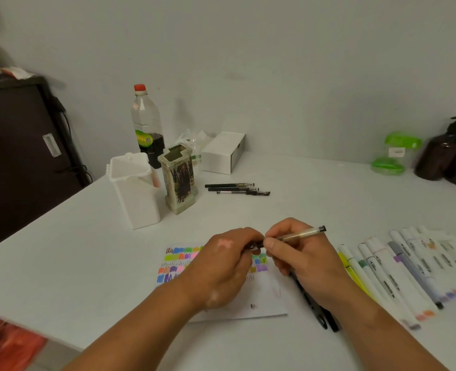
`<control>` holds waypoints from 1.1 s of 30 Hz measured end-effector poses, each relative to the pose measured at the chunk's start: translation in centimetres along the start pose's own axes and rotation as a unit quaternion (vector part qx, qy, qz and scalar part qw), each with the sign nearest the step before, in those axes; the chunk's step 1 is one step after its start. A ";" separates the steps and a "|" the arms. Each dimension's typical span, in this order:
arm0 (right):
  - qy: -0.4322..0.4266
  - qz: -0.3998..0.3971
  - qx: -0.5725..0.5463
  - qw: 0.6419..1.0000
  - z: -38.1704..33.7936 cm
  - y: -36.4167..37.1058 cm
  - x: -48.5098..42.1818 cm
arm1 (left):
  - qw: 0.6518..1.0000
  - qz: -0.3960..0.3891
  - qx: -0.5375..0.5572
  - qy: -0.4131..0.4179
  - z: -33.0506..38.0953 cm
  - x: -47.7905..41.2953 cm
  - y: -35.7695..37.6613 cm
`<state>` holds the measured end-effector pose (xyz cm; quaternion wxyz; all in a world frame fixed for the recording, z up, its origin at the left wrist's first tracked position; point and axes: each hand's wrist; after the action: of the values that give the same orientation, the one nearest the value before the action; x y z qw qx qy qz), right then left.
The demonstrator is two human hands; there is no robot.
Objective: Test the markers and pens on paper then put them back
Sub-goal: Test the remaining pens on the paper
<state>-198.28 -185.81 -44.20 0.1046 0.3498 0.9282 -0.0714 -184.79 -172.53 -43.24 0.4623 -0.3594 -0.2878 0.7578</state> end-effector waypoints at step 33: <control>0.005 0.016 -0.138 0.990 -0.8 0.6 4.7 | 0.991 -0.035 -0.057 0.116 2.7 3.6 0.6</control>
<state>-201.42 -182.24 -44.58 0.1486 0.3468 0.9241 0.0608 -188.36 -169.79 -43.12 0.4974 -0.4602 -0.2871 0.6771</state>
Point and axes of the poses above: each hand's wrist, its own x-axis away from the middle knuckle, its own y-axis out of the palm, z = x × y, and after that the axes turned 5 degrees about z, right-handed
